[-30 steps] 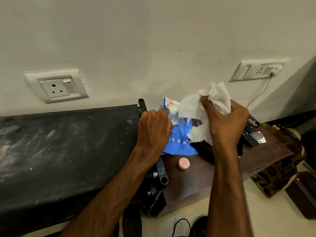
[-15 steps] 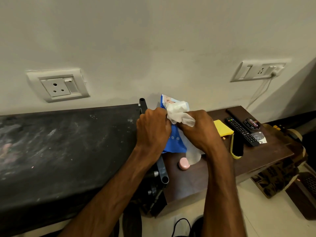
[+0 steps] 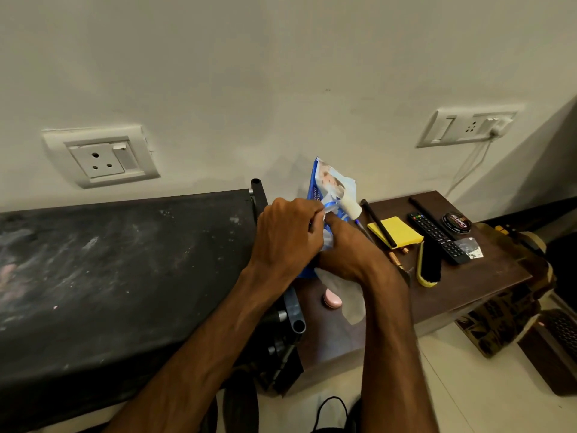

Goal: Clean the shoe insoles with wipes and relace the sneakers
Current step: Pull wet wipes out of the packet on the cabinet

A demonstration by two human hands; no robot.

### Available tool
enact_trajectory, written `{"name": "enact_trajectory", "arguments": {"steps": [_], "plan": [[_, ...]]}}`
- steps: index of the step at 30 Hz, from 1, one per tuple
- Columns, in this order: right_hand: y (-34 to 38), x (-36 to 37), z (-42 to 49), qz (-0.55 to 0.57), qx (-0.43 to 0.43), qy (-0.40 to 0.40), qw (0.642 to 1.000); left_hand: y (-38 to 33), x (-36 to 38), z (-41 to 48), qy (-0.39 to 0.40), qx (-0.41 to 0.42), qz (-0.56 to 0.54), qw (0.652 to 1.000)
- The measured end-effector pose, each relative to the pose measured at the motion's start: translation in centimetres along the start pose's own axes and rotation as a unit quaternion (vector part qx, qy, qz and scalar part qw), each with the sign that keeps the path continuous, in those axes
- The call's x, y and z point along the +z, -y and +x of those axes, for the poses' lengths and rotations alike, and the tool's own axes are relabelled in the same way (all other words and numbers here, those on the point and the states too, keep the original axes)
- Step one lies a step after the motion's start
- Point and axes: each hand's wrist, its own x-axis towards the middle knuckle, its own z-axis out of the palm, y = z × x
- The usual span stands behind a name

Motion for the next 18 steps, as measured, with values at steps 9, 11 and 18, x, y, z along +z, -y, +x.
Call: {"name": "enact_trajectory", "arguments": {"steps": [9, 11, 18], "plan": [[-0.4, -2.2, -1.6, 0.028, -0.071, -0.127, 0.989, 0.6, -0.1, 0.2, 0.019, -0.098, 0.015, 0.995], [-0.4, -1.9, -1.5, 0.030, -0.054, -0.091, 0.994, 0.6, -0.1, 0.2, 0.019, -0.081, -0.017, 0.996], [-0.9, -0.7, -0.8, 0.025, -0.022, -0.035, 0.999, 0.1, 0.2, 0.1, 0.018, -0.017, -0.051, 0.998]]}}
